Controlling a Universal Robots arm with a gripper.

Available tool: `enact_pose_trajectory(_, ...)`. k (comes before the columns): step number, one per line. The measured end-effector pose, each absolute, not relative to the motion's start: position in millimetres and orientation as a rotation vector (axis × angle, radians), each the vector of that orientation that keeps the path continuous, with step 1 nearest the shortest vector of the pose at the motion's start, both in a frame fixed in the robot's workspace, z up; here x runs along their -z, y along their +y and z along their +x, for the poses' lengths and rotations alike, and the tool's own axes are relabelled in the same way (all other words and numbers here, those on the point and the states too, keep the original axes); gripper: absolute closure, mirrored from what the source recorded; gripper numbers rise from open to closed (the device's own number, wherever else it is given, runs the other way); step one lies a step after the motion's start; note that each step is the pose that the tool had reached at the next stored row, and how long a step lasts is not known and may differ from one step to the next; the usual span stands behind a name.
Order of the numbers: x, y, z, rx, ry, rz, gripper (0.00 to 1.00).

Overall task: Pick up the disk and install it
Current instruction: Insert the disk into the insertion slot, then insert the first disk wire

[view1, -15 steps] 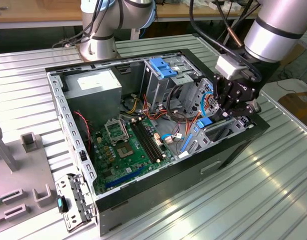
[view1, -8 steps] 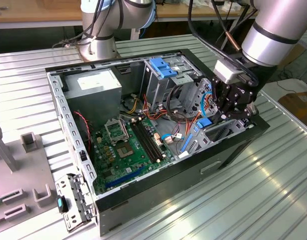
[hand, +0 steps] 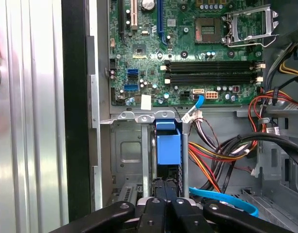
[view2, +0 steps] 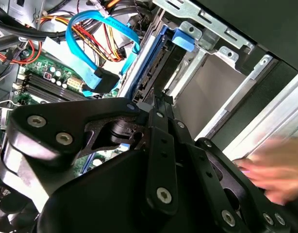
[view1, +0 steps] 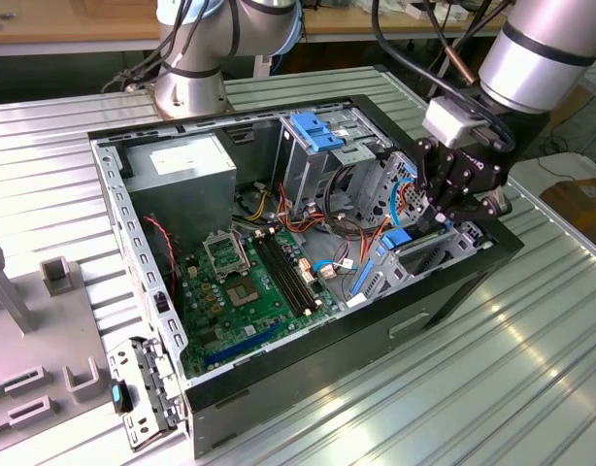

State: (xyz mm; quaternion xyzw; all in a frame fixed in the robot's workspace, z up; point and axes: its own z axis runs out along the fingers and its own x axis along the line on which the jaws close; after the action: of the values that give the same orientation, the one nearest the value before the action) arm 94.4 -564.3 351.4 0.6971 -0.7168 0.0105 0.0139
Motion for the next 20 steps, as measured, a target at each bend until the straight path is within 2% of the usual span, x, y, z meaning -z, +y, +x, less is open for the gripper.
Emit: enact_pose_trajectory(20,-353.5,-564.3,95.6,-0.038,-2.191,2.216,0.88)
